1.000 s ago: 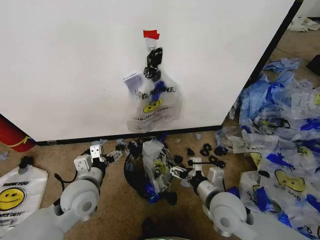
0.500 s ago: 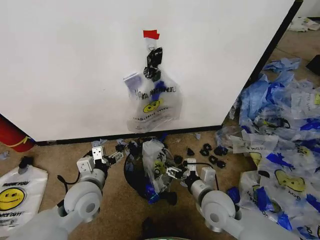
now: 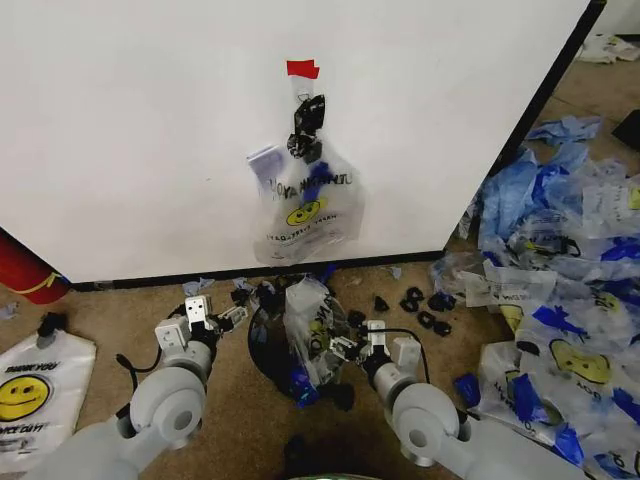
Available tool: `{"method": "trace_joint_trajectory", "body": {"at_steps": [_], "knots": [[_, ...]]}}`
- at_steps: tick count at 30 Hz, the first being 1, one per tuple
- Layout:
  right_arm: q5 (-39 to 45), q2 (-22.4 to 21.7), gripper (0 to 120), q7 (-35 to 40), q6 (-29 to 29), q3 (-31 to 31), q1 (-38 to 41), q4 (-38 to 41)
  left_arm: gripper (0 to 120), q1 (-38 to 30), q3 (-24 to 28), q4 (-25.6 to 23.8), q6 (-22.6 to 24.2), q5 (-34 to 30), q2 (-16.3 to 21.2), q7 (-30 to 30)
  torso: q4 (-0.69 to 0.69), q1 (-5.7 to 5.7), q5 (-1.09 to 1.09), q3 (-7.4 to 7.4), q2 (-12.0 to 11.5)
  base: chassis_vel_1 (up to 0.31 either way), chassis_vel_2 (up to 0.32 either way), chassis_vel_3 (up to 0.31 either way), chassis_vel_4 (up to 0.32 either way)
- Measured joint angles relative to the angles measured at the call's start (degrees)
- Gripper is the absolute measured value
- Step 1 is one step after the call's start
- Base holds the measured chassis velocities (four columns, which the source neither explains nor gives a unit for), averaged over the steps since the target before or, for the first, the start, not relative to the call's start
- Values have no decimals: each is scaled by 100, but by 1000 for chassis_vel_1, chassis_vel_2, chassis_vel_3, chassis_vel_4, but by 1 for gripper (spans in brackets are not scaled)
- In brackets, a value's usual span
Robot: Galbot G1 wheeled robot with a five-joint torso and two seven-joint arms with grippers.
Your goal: Pick up the garbage bag from the wall and place it over the trash bin.
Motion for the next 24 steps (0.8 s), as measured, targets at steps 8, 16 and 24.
{"method": "trace_joint_trajectory", "body": {"at_steps": [8,16,24], "knots": [[-62,-69,39,-40,82,57,-139,5,100,17,17,2,-12,17,-9,1,0,0,0,0,0,0,0,0,0],[-109,-107,10,-70,148,117,-286,50,100,41,30,-51,-26,44,-40,2,0,0,1,0,0,0,0,0,0],[-142,-113,0,-106,214,163,-384,35,100,66,28,-95,-50,84,-17,1,-1,0,-1,0,0,0,0,0,0]]}}
